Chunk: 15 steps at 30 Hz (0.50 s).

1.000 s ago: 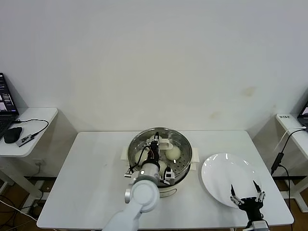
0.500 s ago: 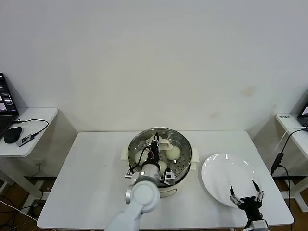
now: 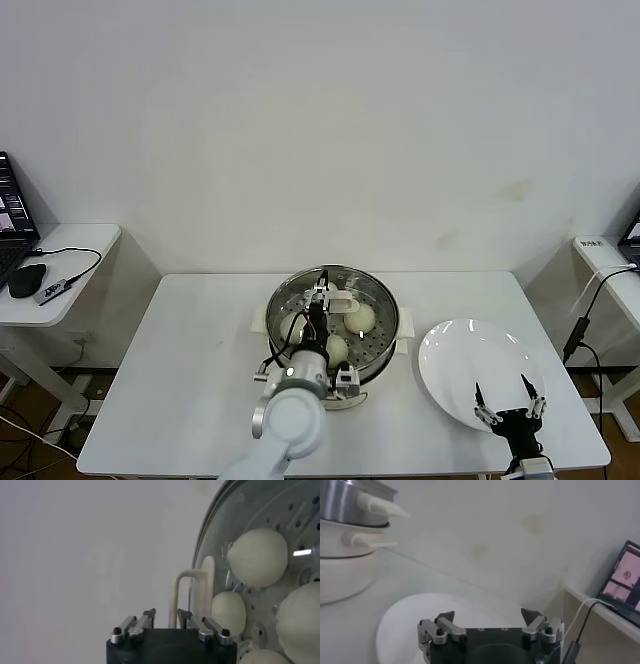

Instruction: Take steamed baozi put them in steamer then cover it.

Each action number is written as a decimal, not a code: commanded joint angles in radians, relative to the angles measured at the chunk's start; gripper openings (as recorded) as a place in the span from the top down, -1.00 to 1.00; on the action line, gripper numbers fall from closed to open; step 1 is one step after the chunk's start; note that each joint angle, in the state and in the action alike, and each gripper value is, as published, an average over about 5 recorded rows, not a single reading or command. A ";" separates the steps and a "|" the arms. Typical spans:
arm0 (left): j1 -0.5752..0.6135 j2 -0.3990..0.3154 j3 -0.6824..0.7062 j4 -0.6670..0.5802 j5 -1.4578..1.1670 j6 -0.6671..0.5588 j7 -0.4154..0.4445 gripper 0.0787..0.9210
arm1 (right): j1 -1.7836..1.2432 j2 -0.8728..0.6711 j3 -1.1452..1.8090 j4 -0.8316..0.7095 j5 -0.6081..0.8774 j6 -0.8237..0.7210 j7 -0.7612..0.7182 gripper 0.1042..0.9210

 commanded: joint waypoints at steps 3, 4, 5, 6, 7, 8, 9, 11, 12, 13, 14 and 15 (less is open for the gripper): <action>0.198 0.108 -0.008 -0.266 -0.097 -0.018 -0.060 -0.45 | 0.001 0.002 -0.005 -0.007 0.002 0.001 0.002 -0.76; 0.224 0.123 -0.016 -0.297 -0.120 -0.025 -0.077 -0.52 | 0.000 0.002 -0.007 -0.006 0.002 0.001 0.002 -0.76; 0.249 0.135 -0.026 -0.324 -0.141 -0.033 -0.096 -0.58 | 0.000 0.002 -0.008 -0.006 0.002 0.002 0.002 -0.76; 0.280 0.147 -0.042 -0.352 -0.168 -0.047 -0.119 -0.64 | -0.001 0.002 -0.009 -0.006 0.002 0.002 0.002 -0.76; 0.315 0.159 -0.063 -0.382 -0.206 -0.062 -0.145 -0.69 | -0.003 0.002 -0.010 -0.006 0.002 0.003 0.003 -0.76; 0.348 0.169 -0.085 -0.408 -0.248 -0.075 -0.172 -0.72 | -0.004 0.002 -0.012 -0.005 0.002 0.004 0.003 -0.76; 0.384 0.180 -0.114 -0.434 -0.318 -0.090 -0.204 -0.74 | -0.005 0.001 -0.013 -0.005 0.002 0.005 0.003 -0.76; 0.453 0.202 -0.188 -0.474 -0.515 -0.126 -0.285 -0.76 | -0.009 -0.003 -0.016 -0.002 0.008 0.007 0.004 -0.76; 0.483 0.210 -0.243 -0.484 -0.659 -0.157 -0.336 -0.76 | -0.012 -0.006 -0.018 0.000 0.015 0.008 0.004 -0.76; 0.509 0.215 -0.306 -0.486 -0.823 -0.202 -0.395 -0.76 | -0.015 -0.011 -0.022 0.004 0.025 0.007 0.003 -0.76; 0.528 0.215 -0.371 -0.478 -0.981 -0.253 -0.452 -0.77 | -0.019 -0.018 -0.028 0.007 0.037 0.007 0.003 -0.76; 0.543 0.212 -0.438 -0.463 -1.136 -0.317 -0.499 -0.77 | -0.022 -0.024 -0.034 0.010 0.049 0.005 0.002 -0.76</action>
